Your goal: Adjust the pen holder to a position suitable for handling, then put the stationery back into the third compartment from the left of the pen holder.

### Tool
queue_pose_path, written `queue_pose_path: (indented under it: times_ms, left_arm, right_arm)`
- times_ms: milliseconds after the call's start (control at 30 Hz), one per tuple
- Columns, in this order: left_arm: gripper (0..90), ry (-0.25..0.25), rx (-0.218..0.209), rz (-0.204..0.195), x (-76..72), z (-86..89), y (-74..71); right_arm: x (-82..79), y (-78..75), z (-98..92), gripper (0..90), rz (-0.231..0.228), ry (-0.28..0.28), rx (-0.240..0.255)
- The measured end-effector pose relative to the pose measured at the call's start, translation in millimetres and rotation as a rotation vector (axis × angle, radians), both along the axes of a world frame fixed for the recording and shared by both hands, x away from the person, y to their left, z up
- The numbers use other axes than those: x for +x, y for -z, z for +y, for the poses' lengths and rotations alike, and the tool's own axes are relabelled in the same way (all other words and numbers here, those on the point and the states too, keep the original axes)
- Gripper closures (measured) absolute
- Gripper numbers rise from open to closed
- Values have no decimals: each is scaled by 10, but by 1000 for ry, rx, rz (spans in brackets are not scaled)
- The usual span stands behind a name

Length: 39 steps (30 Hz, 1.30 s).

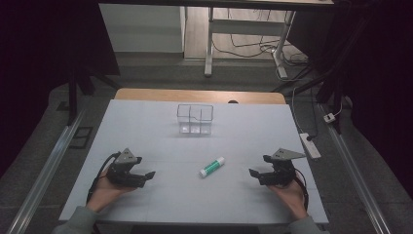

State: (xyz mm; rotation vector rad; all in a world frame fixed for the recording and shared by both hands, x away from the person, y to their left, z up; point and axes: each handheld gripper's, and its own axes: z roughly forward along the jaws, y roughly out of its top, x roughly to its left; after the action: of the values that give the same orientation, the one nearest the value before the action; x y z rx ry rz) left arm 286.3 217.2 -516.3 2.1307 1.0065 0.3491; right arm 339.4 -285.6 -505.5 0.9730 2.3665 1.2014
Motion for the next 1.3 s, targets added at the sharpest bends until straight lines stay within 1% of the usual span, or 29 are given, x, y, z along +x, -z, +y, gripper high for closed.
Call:
queue_pose_path:
  times_ms: [133, 267, 467, 633, 767, 867, 933, 967, 1000, 1033, 1100, 1167, 1267, 1300]
  left_arm:
    - [209, 12, -3, -1, 31, -47, -30]
    - [209, 19, -3, -3, 45, -82, -49]
    - [210, 27, 5, -2, 62, -136, -59]
    - [210, 44, 6, -4, 106, -209, -81]
    - [211, 53, 17, -3, 127, -267, -80]
    - [211, 55, 16, -2, 138, -294, -88]
    - [213, 54, 4, 3, 154, -303, -96]
    - [214, 52, 2, 5, 165, -307, -100]
    - [214, 51, -2, 7, 176, -314, -100]
    - [218, 49, -7, 9, 185, -322, -96]
    - [219, 53, -6, 15, 205, -340, -88]
    - [219, 59, -6, 18, 219, -363, -87]
    - [219, 72, -1, 10, 218, -407, -112]
    - [219, 77, 0, 7, 218, -420, -122]
  right_arm:
    - [3, 4, 3, 156, 2, -7, 4]
    - [4, 3, 4, 159, 3, -7, -5]
    - [2, 6, 14, 159, 4, -9, -4]
    - [4, 2, 4, 160, 2, -7, 2]
    - [4, 1, 3, 160, 4, -7, 4]
    - [-1, 1, 7, 161, -4, -4, 15]
    - [4, -1, 1, 162, -2, -5, 23]
    - [13, -3, -8, 163, 9, -3, 45]
    - [13, -3, -8, 163, 9, -3, 45]
    - [24, -6, -20, 164, 14, 1, 72]
    - [26, -10, -25, 165, 11, 3, 74]
    - [24, -15, -36, 165, 8, 14, 64]
    - [25, -9, -31, 165, 8, 11, 67]
    - [22, -9, -29, 165, 8, 12, 56]
